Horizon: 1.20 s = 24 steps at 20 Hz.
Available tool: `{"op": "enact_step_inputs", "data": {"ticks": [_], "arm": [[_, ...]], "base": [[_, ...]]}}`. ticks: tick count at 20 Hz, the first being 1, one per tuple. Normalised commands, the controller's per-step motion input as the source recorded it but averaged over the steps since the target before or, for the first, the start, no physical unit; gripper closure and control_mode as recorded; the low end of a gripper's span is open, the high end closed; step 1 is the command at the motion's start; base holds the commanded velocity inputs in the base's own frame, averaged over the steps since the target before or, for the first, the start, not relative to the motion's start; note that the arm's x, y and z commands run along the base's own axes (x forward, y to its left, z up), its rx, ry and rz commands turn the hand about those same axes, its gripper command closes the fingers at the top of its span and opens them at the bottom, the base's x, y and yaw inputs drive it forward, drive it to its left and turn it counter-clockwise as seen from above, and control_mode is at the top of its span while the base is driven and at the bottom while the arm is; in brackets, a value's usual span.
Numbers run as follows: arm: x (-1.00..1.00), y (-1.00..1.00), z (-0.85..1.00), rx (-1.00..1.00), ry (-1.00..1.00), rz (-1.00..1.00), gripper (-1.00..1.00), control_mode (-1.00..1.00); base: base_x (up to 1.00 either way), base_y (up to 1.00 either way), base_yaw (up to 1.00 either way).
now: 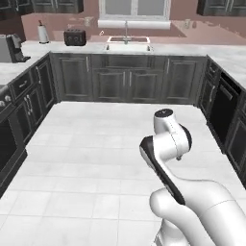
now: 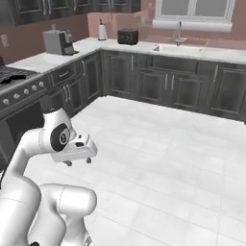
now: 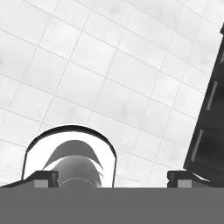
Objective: Take the chicken drumsticks from the pan and place one on each plate on the dining counter.
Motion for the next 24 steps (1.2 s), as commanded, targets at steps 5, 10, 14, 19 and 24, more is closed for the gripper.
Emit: {"op": "enact_step_inputs", "data": {"ticks": [5,10,14,19,24], "arm": [[0.00,0.00,0.00,0.00,0.00,0.00,-1.00,1.00],[0.00,0.00,0.00,0.00,0.00,0.00,-1.00,1.00],[0.00,0.00,0.00,0.00,0.00,0.00,-1.00,1.00],[0.00,0.00,0.00,0.00,0.00,0.00,-1.00,1.00],[0.00,0.00,0.00,0.00,0.00,0.00,-1.00,1.00]], "base": [[0.89,0.43,0.36],[0.86,0.18,0.59],[0.82,0.10,0.67],[0.86,0.06,0.65],[0.68,0.07,0.43]]}}
